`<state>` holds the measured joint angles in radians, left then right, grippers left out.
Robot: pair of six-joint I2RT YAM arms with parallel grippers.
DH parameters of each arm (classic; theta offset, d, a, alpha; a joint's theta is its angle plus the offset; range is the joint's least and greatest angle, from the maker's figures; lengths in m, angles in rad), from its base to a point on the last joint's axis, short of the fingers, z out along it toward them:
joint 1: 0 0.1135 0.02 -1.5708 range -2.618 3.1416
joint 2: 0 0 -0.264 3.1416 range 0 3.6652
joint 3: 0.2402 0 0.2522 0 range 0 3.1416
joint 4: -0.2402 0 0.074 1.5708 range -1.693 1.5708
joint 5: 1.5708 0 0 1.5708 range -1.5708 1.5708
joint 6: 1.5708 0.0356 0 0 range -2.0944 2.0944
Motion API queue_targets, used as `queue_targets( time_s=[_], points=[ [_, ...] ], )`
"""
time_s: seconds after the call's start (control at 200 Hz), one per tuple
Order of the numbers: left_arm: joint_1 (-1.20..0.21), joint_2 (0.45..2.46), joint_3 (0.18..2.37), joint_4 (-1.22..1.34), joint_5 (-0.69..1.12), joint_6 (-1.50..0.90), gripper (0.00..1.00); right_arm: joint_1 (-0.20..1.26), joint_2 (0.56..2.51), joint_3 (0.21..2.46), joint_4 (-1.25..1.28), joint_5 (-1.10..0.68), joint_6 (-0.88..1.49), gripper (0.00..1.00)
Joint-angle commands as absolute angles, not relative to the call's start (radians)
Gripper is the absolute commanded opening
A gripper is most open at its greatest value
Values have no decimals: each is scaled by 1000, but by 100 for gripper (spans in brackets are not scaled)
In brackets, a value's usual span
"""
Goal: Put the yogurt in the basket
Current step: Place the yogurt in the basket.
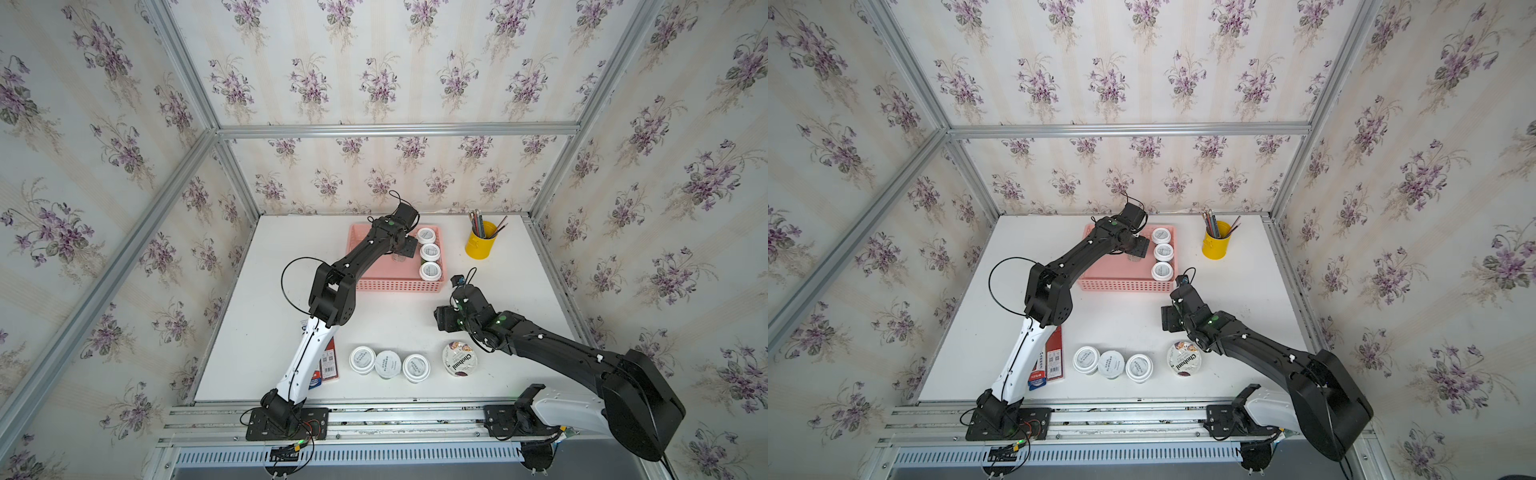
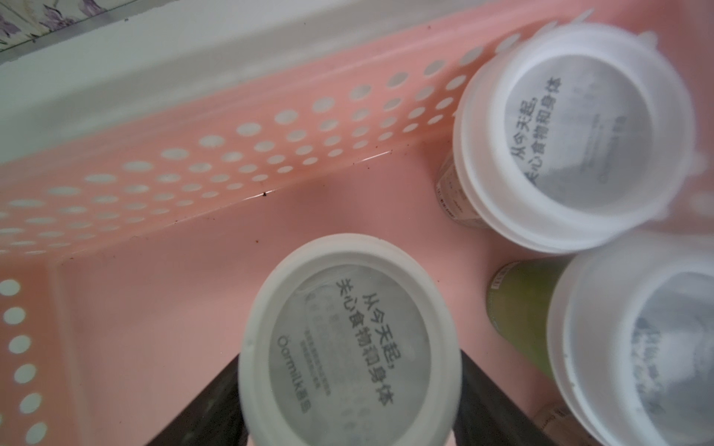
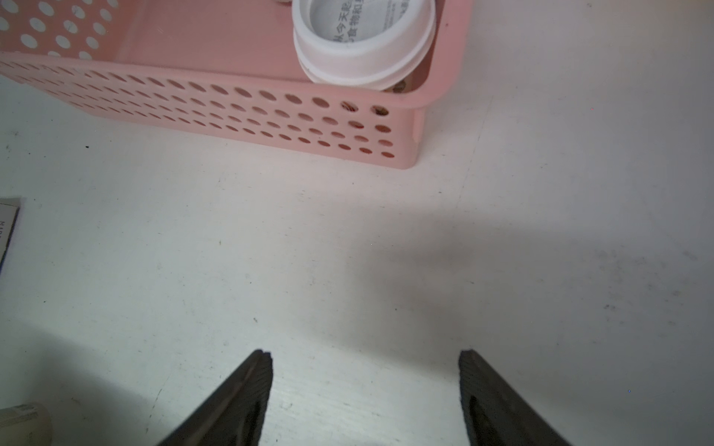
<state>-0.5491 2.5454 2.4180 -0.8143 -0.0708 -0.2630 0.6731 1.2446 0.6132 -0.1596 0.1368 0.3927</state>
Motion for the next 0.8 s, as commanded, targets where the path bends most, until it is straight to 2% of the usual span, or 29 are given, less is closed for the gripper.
queue_targets(
  time_s=[0.0,0.794],
  points=[
    [-547,2527,2399,-747,-68,-290,78,673,1246,623,-161,129,392,80],
    [-528,2587,2408,-613,-65,-304,79,674,1239,628,-180,127,398,80]
  ],
)
